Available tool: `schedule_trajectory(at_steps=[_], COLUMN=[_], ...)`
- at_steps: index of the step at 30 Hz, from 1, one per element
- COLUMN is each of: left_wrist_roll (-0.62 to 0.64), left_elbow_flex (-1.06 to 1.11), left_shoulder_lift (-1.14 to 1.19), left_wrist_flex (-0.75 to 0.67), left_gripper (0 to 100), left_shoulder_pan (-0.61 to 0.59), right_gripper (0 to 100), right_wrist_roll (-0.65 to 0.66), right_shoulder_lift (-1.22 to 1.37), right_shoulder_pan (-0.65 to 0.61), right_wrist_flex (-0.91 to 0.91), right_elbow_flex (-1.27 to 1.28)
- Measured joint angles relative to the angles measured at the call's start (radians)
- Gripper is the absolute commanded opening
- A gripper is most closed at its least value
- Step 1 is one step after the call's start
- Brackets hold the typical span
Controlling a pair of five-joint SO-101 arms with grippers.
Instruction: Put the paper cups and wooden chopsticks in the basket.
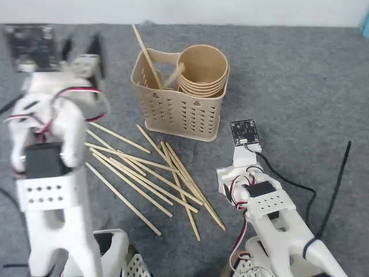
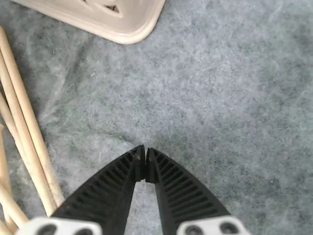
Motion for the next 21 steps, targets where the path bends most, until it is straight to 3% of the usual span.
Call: schedule_trajectory(at_steps=[8, 15, 21], left_wrist_roll=[0.000, 0.014, 0.158], left_elbow_flex=[0.000, -0.025, -0.196], left_shoulder_lift=[0.180, 0.540, 0.839], left_wrist_flex=[0.055, 0.055, 0.055], left_gripper=[12, 12, 12], left_shoulder_pan=[-0.250, -0.275, -0.285], right_gripper=[1.9, 1.9, 1.9], right_wrist_roll=[0.000, 0.000, 0.000], right_shoulder_lift=[0.000, 0.000, 0.000], right_shoulder_pan=[0.000, 0.000, 0.000], right_wrist_flex=[0.000, 0.000, 0.000], right_elbow_flex=[0.000, 0.000, 0.006])
